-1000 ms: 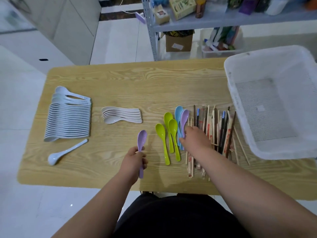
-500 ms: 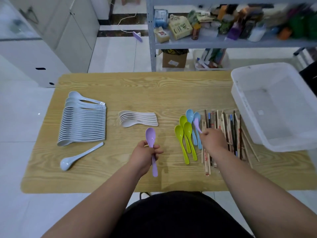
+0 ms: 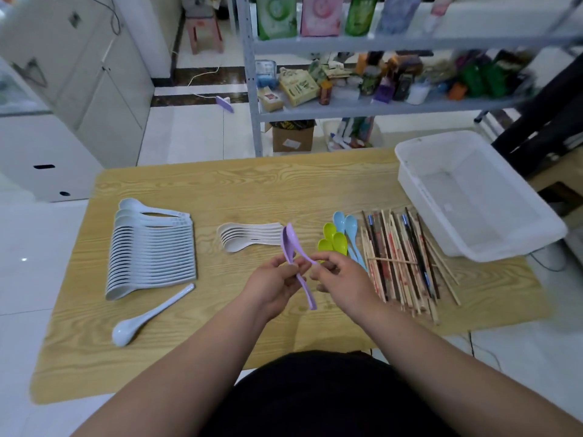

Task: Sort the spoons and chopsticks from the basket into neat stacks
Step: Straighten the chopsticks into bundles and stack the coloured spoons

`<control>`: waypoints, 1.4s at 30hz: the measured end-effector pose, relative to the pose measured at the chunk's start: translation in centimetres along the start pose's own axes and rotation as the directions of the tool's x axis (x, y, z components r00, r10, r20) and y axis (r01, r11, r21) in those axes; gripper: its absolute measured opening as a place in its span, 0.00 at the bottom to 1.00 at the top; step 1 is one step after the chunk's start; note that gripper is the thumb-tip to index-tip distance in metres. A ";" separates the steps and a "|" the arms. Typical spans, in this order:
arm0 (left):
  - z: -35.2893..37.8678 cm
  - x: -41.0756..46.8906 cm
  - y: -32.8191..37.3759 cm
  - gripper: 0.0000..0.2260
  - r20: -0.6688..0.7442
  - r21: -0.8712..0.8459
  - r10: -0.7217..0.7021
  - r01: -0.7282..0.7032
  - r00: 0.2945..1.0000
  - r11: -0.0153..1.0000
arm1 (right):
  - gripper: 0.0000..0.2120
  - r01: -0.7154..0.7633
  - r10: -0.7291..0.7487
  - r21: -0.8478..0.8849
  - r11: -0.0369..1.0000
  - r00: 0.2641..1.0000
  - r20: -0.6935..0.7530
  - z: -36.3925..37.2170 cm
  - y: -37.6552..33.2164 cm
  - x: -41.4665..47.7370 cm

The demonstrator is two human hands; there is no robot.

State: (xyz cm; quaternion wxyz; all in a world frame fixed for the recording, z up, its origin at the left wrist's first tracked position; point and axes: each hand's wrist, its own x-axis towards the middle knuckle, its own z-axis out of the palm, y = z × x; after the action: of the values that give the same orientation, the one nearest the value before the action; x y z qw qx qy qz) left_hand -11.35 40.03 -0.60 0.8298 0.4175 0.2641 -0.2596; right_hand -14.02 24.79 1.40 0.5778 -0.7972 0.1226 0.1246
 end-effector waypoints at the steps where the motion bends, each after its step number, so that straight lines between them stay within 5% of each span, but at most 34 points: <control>1: 0.1 -0.2 0.1 0.09 0.017 0.005 0.006 -0.007 1.000 1.000 | 0.09 0.007 -0.007 -0.002 1.000 1.000 0.005 0.5 -0.3 -0.5; 12: -0.2 -1.2 -0.3 0.02 0.117 0.106 0.038 -0.050 0.992 0.993 | 0.06 -0.022 0.018 0.071 0.997 0.998 0.064 1.2 -0.7 -2.8; 17: 0.5 0.2 1.1 0.08 0.037 -0.109 0.069 -0.065 0.997 0.992 | 0.06 -0.065 0.061 0.016 0.998 0.986 0.155 1.4 0.7 -2.1; 25: 1.4 3.0 1.5 0.12 -0.177 0.031 0.113 -0.109 0.978 0.994 | 0.05 -0.009 0.067 -0.182 0.983 0.946 0.317 0.6 1.7 2.0; 28: 0.7 4.5 1.7 0.11 -0.261 0.044 0.110 -0.102 0.959 0.994 | 0.07 -0.031 0.073 -0.242 0.970 0.983 0.168 -1.5 2.5 6.0; 31: 0.1 5.7 1.3 0.11 -0.316 0.020 0.091 -0.089 0.944 0.996 | 0.04 -0.047 0.025 -0.487 0.872 0.998 -0.051 -5.4 4.2 10.2; 35: 0.2 6.9 -0.3 0.12 -0.335 0.017 0.054 -0.051 0.941 0.999 | 0.13 -0.032 0.094 -0.775 0.631 0.995 0.035 -9.1 7.7 13.9; 42: 1.5 8.6 -2.2 0.11 -0.366 -0.021 -0.024 0.018 0.930 1.000 | 0.14 0.022 0.061 -0.829 0.558 0.996 0.067 -7.4 8.7 15.8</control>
State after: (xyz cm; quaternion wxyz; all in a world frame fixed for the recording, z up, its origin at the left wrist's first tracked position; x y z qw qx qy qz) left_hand -6.21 35.85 -6.62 0.7667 0.4486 0.4209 -0.1839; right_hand -1.68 14.31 -9.50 0.1387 -0.9675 0.0331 0.2087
